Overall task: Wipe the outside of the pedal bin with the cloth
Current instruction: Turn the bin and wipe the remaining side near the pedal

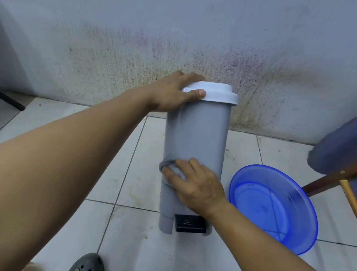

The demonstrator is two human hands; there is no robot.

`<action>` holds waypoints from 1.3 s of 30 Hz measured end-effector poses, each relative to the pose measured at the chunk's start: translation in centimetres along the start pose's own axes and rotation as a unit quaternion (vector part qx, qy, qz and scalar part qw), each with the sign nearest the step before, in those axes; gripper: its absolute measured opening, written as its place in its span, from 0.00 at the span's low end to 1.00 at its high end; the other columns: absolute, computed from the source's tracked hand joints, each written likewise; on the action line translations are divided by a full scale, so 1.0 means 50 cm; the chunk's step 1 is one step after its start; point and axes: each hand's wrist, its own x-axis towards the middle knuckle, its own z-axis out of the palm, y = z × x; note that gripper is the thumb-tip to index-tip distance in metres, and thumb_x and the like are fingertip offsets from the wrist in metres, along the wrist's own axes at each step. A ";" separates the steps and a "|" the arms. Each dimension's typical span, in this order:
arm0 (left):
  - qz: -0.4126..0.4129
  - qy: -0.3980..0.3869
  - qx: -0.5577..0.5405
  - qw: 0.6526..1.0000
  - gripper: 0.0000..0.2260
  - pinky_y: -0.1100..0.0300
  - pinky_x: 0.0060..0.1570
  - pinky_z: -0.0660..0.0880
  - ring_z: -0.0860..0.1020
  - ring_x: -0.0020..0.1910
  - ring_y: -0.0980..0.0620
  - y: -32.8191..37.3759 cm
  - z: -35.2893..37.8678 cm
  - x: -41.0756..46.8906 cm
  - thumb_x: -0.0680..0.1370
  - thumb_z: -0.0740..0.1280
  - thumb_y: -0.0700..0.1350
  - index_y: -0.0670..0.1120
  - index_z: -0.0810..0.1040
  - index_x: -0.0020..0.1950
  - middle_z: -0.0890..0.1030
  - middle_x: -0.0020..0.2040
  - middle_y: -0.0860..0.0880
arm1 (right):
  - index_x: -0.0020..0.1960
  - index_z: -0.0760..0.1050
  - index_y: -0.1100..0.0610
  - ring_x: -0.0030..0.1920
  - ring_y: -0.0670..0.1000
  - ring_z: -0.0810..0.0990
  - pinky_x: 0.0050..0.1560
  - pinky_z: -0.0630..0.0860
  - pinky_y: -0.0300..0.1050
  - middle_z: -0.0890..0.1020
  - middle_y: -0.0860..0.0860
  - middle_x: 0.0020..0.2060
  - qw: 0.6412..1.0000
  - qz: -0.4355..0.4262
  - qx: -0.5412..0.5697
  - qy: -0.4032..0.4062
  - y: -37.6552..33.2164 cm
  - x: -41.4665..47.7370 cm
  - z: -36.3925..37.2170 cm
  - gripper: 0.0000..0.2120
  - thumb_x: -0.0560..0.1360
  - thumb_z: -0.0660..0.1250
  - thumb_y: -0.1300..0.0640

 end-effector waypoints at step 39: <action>0.014 0.008 0.005 1.000 0.24 0.54 0.68 0.61 0.67 0.72 0.47 0.009 0.006 -0.022 0.81 0.60 0.66 0.64 0.65 0.76 0.69 0.71 0.47 | 0.69 0.68 0.56 0.59 0.61 0.73 0.46 0.73 0.53 0.70 0.56 0.60 0.807 0.581 0.074 0.072 0.074 0.143 -0.062 0.20 0.80 0.58 0.49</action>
